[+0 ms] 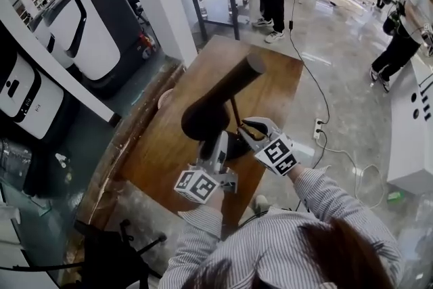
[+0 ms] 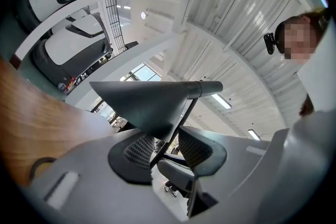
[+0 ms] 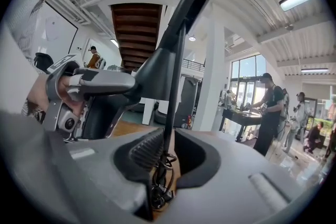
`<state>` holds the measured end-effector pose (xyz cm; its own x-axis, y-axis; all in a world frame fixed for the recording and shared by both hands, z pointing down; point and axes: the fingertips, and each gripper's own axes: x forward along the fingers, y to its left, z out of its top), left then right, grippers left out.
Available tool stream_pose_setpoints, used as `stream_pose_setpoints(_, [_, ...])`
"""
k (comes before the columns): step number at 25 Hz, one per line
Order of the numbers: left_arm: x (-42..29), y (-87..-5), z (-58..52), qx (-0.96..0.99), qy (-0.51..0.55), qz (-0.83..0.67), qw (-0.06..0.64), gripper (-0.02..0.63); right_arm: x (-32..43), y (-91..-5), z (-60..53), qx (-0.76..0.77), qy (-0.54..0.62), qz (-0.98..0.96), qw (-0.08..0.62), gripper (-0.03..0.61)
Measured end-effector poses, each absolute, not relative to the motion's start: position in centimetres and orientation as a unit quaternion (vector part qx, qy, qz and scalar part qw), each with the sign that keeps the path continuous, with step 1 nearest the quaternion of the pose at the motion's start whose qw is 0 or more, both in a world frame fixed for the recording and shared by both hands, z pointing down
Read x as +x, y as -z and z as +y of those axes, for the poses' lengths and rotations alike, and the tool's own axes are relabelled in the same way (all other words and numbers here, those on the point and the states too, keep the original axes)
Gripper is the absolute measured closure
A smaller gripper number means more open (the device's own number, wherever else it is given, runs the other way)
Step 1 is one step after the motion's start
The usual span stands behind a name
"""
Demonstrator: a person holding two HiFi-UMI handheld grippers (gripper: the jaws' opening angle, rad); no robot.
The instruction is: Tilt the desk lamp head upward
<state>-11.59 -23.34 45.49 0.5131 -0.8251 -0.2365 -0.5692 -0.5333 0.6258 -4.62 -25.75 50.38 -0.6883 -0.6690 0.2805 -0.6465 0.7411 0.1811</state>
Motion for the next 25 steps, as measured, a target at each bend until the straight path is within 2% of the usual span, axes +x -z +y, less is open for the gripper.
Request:
stream_pose_setpoints(3, [-11.6, -45.2, -23.7, 0.836, 0.261, -0.418, 0.243, 0.508, -5.4, -50.6, -26.2, 0.347, 0.033, -0.922, 0.168, 0.525])
stream_pose_setpoints(25, [-13.2, -45.2, -23.2, 0.828, 0.261, -0.441, 0.226, 0.514, -5.8, -51.2, -26.7, 0.292, -0.004, -0.945, 0.149, 0.535])
